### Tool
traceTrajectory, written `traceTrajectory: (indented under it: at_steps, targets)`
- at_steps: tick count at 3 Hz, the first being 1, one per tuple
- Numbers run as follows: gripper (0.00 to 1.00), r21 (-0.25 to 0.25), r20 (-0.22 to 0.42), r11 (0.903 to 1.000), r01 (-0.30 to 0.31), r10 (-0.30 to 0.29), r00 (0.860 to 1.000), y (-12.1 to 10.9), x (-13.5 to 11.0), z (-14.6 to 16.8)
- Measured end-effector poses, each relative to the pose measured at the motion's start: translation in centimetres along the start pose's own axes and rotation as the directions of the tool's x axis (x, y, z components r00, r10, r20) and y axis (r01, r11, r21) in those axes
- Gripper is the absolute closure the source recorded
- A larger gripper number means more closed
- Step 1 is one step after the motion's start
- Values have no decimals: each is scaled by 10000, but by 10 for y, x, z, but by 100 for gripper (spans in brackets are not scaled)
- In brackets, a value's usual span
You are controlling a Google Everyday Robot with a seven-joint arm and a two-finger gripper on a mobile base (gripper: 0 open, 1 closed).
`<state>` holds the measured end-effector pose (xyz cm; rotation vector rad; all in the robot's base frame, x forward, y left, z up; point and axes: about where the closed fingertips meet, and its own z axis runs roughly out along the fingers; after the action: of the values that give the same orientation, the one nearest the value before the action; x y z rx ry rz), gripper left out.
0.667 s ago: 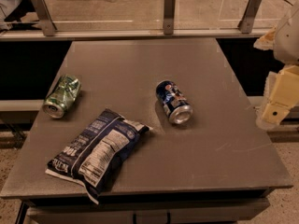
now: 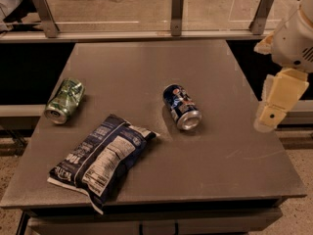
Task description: Place pepsi can upright
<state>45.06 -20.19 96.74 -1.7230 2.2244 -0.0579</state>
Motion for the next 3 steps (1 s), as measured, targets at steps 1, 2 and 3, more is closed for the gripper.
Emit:
traceTrajectory:
  at_steps: [1, 2, 3]
  targets:
    - [0, -534, 299, 9985, 132, -116, 9995, -11, -38, 29]
    - [0, -1153, 487, 9929, 284, -229, 9985, -19, -87, 59]
    - [0, -1317, -133, 9912, -153, 137, 9998, -28, -123, 85]
